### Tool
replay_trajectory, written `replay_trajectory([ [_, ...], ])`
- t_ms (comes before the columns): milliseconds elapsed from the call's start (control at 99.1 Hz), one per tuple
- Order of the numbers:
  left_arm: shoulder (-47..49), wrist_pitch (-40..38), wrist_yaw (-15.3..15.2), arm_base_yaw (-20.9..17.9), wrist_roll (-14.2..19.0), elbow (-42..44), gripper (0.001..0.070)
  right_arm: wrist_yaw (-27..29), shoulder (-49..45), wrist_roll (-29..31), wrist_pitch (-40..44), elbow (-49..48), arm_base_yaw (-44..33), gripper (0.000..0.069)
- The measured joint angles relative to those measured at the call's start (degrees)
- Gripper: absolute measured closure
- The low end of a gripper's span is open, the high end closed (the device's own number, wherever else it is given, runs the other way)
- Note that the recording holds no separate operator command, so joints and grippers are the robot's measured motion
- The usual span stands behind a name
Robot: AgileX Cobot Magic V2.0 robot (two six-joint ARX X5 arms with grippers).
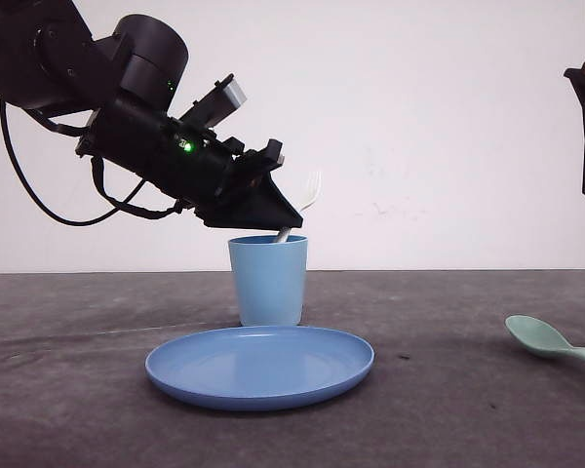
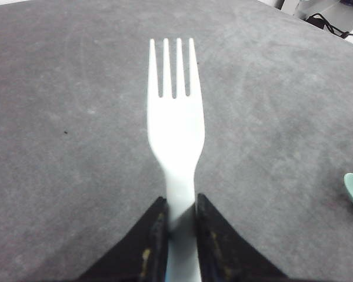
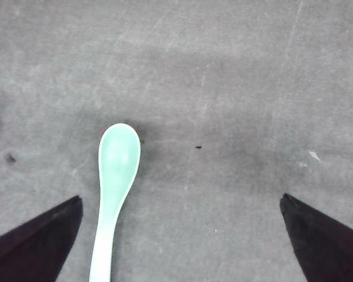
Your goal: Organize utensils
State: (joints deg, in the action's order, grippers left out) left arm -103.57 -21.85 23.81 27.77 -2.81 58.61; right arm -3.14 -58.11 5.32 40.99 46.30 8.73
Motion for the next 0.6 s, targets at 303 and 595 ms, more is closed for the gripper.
replay_trajectory([
  [303,0.0,0.2,0.0,0.0,-0.4,0.0,0.0502,0.0,0.0,0.0,0.0,0.0,0.0,0.0011],
  [595,3.1,4.1,0.0,-1.0,2.7,0.0,0.0363,-2.1,-0.2,0.0,-0.9,0.0,0.0,0.0011],
])
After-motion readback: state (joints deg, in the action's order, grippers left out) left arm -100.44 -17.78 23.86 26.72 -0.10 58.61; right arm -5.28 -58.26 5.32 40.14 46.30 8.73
